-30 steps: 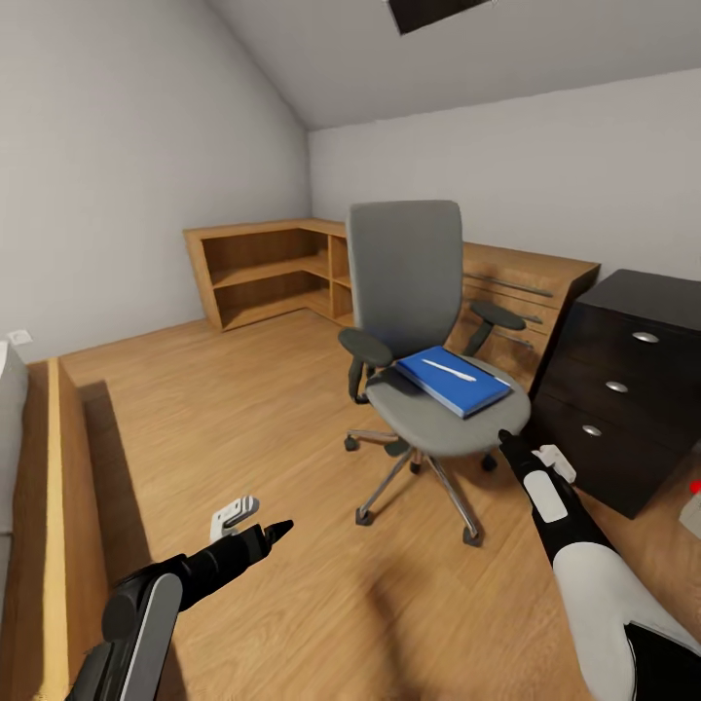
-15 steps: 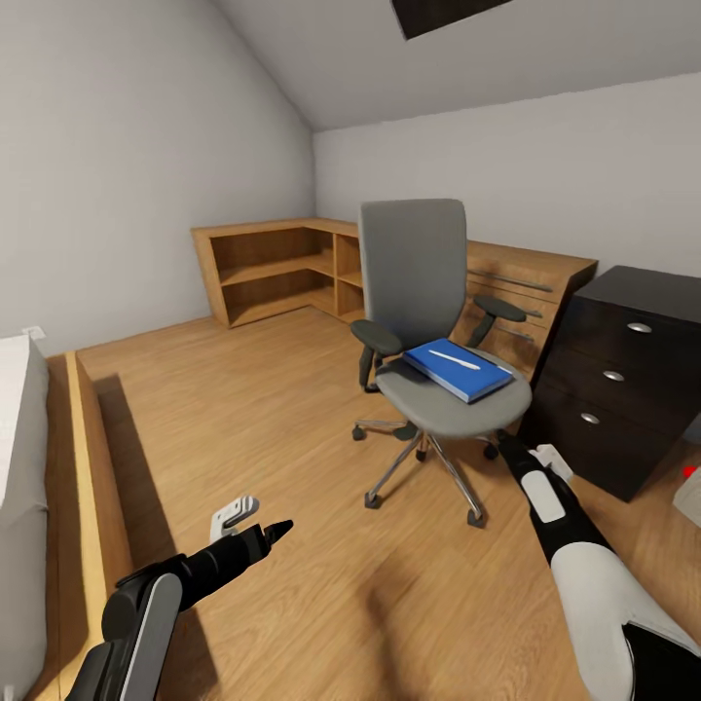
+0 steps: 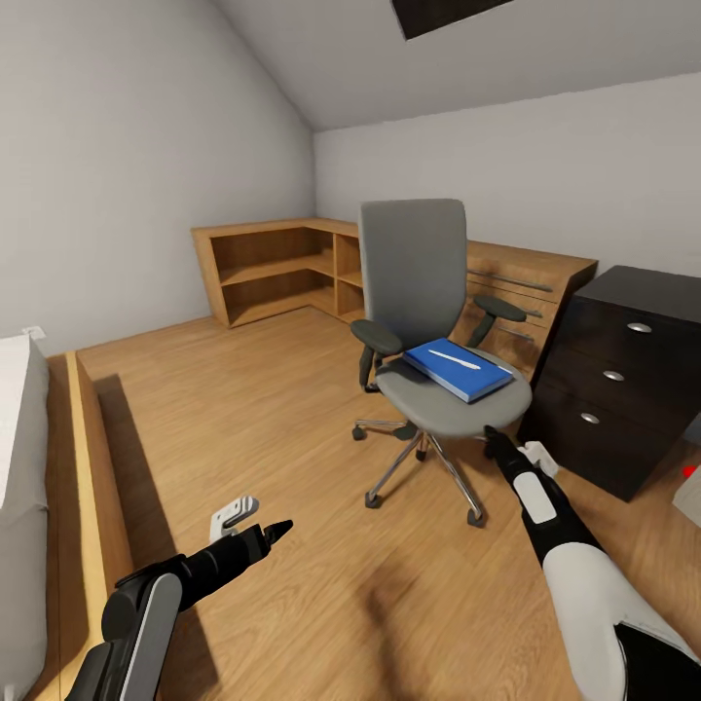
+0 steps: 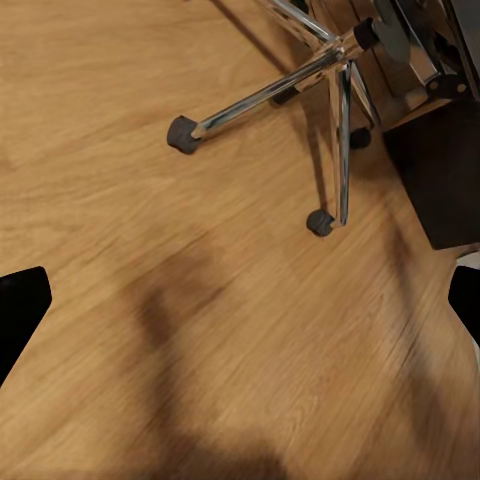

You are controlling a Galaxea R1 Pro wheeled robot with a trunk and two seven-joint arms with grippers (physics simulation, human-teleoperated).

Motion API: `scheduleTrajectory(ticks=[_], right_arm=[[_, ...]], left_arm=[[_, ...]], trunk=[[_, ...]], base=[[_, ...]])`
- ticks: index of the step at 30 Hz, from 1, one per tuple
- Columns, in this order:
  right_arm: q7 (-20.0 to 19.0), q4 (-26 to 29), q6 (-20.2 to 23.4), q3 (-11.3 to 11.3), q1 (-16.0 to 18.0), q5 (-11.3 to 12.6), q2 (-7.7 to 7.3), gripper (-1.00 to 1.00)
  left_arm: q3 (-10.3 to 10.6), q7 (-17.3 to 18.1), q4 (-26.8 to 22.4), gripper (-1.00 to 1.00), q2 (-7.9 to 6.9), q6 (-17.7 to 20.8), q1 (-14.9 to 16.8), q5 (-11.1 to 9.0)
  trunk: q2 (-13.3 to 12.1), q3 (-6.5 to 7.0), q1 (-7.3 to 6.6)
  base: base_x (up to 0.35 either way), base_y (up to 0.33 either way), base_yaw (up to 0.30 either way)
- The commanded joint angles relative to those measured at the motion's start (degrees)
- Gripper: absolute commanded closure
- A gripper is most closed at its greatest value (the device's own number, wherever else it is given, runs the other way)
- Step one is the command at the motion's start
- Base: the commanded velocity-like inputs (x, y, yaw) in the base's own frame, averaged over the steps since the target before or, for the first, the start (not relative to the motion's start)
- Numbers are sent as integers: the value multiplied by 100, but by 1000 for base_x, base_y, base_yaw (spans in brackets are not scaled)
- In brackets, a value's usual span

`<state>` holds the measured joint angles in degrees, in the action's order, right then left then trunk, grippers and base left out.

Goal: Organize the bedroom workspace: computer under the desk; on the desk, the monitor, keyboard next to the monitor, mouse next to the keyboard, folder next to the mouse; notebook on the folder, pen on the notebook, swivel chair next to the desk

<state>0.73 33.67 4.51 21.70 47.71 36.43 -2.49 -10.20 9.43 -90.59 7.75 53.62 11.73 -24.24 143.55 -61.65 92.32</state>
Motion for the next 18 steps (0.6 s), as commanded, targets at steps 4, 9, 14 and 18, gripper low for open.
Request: scheduleTrajectory(ticks=[4, 9, 14, 18], right_arm=[[0, 3, 32, 10, 2, 41, 37, -100], [-9, -53, 33, 9, 2, 39, 54, -100], [-11, -66, 33, 9, 2, 39, 56, -100], [-12, -65, 33, 9, 2, 39, 52, -100]], left_arm=[[-18, 59, -3, -100, 7, 29, 4, 42], [-14, 59, -3, -100, 7, 32, 4, 42], [-14, 59, -3, -100, 7, 33, 4, 42], [-12, 59, -3, -100, 7, 29, 4, 42]], trunk=[[2, -5, -1], [2, -5, -1], [2, -5, -1], [2, -5, -1]], base=[[0, 0, 0], [44, 0, 0], [204, 0, 0], [186, 0, 0]])
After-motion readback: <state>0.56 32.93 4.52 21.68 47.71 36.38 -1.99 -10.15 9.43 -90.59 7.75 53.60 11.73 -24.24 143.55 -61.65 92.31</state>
